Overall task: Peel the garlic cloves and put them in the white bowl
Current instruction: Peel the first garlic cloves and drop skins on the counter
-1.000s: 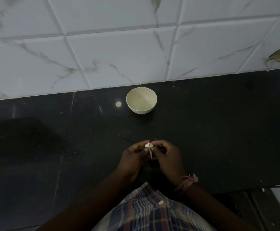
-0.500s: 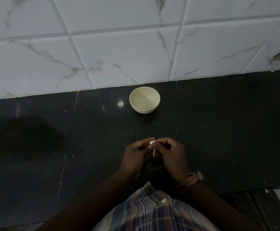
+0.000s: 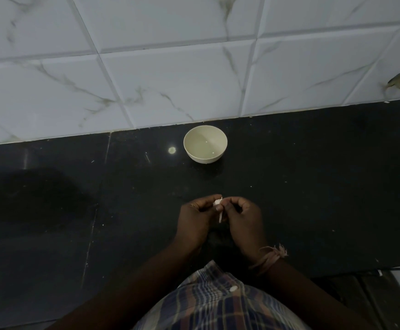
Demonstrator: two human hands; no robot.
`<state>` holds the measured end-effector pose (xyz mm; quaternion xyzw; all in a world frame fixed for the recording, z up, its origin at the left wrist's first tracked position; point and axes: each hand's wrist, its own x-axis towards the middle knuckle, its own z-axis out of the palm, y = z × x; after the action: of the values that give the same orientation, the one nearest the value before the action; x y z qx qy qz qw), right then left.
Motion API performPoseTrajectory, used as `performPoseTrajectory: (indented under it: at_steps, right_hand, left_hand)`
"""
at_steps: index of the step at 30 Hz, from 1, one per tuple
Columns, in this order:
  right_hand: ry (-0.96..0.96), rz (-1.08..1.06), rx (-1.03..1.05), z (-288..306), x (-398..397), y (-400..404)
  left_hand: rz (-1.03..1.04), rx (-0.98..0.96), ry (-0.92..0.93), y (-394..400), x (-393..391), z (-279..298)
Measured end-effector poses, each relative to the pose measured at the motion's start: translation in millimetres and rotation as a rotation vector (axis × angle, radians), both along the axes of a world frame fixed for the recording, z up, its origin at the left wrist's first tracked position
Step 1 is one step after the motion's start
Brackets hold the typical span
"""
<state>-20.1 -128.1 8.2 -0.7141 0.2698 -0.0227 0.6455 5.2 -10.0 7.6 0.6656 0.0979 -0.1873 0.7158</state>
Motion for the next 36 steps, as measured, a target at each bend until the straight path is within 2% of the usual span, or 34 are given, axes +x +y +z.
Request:
performPoseTrajectory:
  at_steps: [6,11,17,20,23,25,26,27,31,36]
  right_hand:
    - [0.024,0.2,-0.377,0,-1,1]
    - [0.008,0.303,-0.544,-1,-3,2]
    - [0.054,0.525,-0.727,-6,-7,1]
    - [0.061,0.473,-0.608,-10,-10,-4]
    - [0.304,0.236,-0.205,-23,-6,-14]
    - [0.36,0.042,0.121,-32,-3,-26]
    - [0.358,-0.025,0.191,-37,-2,-34]
    - [0.357,-0.053,0.181,-42,-2,-42]
    - [0.305,0.013,-0.068,-55,-1,-57]
    - [0.231,0.063,-0.316,-65,2,-52]
  left_hand:
    - [-0.048,0.098,-0.053,4,-2,-1]
    - [-0.062,0.128,-0.044,1,-1,-3]
    - [-0.039,0.106,-0.004,1,-10,-12]
    - [0.023,0.077,0.042,-1,-10,-14]
    - [0.101,0.048,0.145,0,-7,-20]
    - [0.118,0.034,0.191,1,-6,-25]
    - [0.124,0.022,0.212,2,-6,-26]
    - [0.131,0.007,0.234,2,-5,-28]
    - [0.123,-0.065,0.309,5,-3,-30]
    - [0.096,-0.164,0.329,2,-2,-28]
